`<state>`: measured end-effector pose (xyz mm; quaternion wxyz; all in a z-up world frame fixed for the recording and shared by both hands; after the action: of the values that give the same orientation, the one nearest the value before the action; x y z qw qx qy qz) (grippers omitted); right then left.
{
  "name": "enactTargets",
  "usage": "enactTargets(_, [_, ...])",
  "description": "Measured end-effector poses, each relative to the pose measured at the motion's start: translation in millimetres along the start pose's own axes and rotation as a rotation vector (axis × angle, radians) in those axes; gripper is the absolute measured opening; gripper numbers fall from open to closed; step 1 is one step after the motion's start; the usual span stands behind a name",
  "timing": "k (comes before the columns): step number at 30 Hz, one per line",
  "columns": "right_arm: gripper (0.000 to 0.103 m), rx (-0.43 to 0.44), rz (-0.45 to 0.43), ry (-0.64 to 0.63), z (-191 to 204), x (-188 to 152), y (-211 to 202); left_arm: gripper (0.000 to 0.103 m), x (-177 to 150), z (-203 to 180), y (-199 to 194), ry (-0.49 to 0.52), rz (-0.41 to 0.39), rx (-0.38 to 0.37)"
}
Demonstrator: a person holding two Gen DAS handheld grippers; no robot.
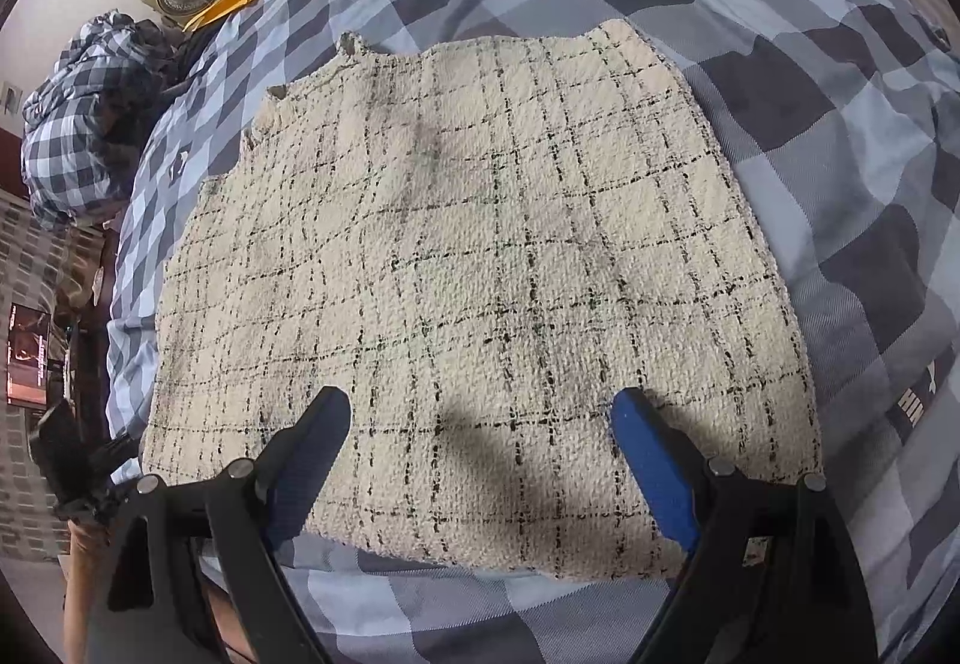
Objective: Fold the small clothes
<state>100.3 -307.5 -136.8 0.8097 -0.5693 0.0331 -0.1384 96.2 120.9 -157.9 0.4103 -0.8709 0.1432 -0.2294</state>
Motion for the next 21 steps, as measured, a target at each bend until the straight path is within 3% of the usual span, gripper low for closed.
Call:
enactTargets(1, [0.087,-0.001,-0.001,0.0,0.0,-0.4,-0.4,0.035,-2.4,-3.6,2.6,0.012,-0.001,0.03])
enactTargets(3, [0.087,0.002,-0.003,0.0,-0.5,-0.5,-1.1,0.021,-4.1,-6.0,-3.6,0.007,-0.049,0.022])
enactTargets(7, [0.087,0.003,-0.002,0.001,-0.9,-0.4,-1.1,0.01,-10.7,2.6,-49.1,-0.126,-0.327,0.057])
enactTargets(9, [0.087,0.006,0.001,-0.007,1.1,-1.0,-0.6,0.007,-23.8,12.0,-70.3,-0.194,-0.431,0.011])
enactTargets(10, [0.087,0.005,0.006,-0.015,2.6,-1.1,0.1,0.007,-31.1,17.0,-76.4,-0.215,-0.44,-0.034])
enactTargets(13, [0.087,-0.011,0.025,-0.044,7.4,-2.5,4.2,0.007,-42.1,18.2,-67.6,-0.245,-0.339,0.007])
enactTargets(16, [0.087,-0.02,0.015,-0.061,11.0,-3.6,2.3,0.007,-44.5,19.8,-60.0,-0.271,-0.248,0.181])
enactTargets(17, [0.087,-0.018,0.01,-0.065,11.7,-3.8,1.1,0.008,-43.4,17.1,-58.6,-0.258,-0.229,0.197])
enactTargets(21, [0.087,-0.023,0.002,-0.063,11.0,-5.5,-0.5,0.008,-39.2,-3.2,-57.4,-0.123,-0.149,0.427])
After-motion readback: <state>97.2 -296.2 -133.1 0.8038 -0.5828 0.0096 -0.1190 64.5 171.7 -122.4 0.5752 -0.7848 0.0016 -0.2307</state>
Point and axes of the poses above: each gripper's, at about its wrist camera, not at the fingertips, and y roughly the way its jaws point, z to its left, x to its top, the point moved 2 cm from there along y, roughly the way its jaws point, and after that the axes turned 7 degrees about z, right-handed, at the moved point
